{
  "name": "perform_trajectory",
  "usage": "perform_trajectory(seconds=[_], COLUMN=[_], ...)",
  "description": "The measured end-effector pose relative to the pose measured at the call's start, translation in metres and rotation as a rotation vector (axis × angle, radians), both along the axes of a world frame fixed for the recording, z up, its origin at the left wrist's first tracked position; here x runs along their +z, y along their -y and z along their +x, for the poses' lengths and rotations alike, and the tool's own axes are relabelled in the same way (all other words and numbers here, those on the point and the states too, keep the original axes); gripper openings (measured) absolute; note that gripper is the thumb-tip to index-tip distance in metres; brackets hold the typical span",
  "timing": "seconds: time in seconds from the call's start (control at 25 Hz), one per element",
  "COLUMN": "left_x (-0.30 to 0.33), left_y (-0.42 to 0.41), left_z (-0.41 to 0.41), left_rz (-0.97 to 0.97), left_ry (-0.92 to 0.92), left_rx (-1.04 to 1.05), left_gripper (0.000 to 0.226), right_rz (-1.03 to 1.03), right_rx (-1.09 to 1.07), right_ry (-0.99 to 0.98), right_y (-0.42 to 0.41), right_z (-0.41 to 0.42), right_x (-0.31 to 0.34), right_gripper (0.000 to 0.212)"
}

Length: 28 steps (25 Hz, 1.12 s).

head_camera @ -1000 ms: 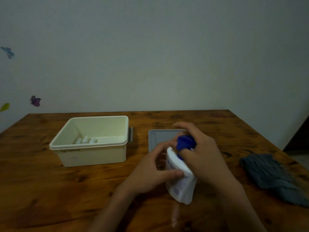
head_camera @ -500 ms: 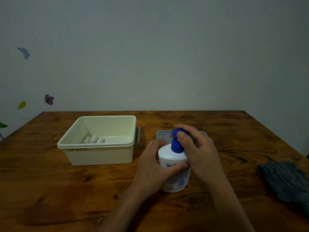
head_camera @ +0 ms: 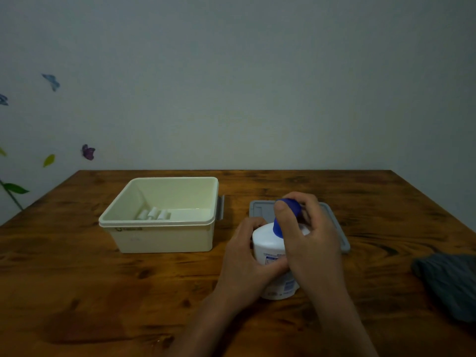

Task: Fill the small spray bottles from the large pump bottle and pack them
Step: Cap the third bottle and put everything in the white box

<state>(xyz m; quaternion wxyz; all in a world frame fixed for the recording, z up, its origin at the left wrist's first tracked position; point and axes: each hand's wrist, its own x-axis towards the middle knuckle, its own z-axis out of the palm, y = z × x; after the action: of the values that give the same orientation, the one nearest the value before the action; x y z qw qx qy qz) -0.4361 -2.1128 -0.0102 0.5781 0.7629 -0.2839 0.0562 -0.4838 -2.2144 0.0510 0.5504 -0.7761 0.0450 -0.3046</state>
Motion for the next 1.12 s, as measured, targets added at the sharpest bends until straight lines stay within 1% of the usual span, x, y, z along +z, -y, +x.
perform_trajectory(seconds=[0.08,0.12,0.2,0.28,0.36,0.44,0.52,0.64,0.72,0.88,1.12], left_x=[0.000,0.001,0.001,0.002,0.003,0.002,0.002,-0.001,-0.002,-0.002,0.009], left_y=[-0.004,-0.007,-0.013,-0.016,-0.017,-0.016,-0.016,-0.017,-0.019,-0.021,-0.027], left_z=[0.000,0.001,0.004,0.008,0.010,0.012,0.011,0.012,0.013,0.014,0.018], left_rz=[-0.014,-0.016,0.008,0.053,0.077,0.087,0.087,0.094,0.088,0.081,0.019], left_ry=[-0.101,-0.149,-0.213,-0.197,-0.183,-0.194,-0.210,-0.211,-0.218,-0.236,-0.232], left_rx=[-0.087,-0.131,-0.180,-0.193,-0.193,-0.191,-0.186,-0.176,-0.164,-0.140,-0.125], left_gripper=[0.066,0.072,0.082,0.078,0.066,0.060,0.059,0.059,0.059,0.060,0.059], right_rz=[0.077,0.117,0.138,0.123,0.119,0.129,0.145,0.174,0.202,0.242,0.191], right_rx=[0.071,0.120,0.221,0.282,0.298,0.305,0.310,0.327,0.344,0.369,0.384], right_ry=[-0.044,-0.076,-0.169,-0.237,-0.233,-0.220,-0.213,-0.211,-0.248,-0.301,-0.260], right_y=[0.006,0.010,0.020,0.027,0.031,0.034,0.035,0.036,0.035,0.038,0.031], right_z=[-0.005,-0.007,-0.011,-0.012,-0.009,-0.008,-0.006,-0.006,-0.007,-0.006,-0.001], right_x=[-0.003,-0.006,-0.016,-0.026,-0.032,-0.035,-0.037,-0.041,-0.045,-0.049,-0.037], right_gripper=[0.043,0.051,0.061,0.065,0.061,0.055,0.056,0.067,0.071,0.058,0.053])
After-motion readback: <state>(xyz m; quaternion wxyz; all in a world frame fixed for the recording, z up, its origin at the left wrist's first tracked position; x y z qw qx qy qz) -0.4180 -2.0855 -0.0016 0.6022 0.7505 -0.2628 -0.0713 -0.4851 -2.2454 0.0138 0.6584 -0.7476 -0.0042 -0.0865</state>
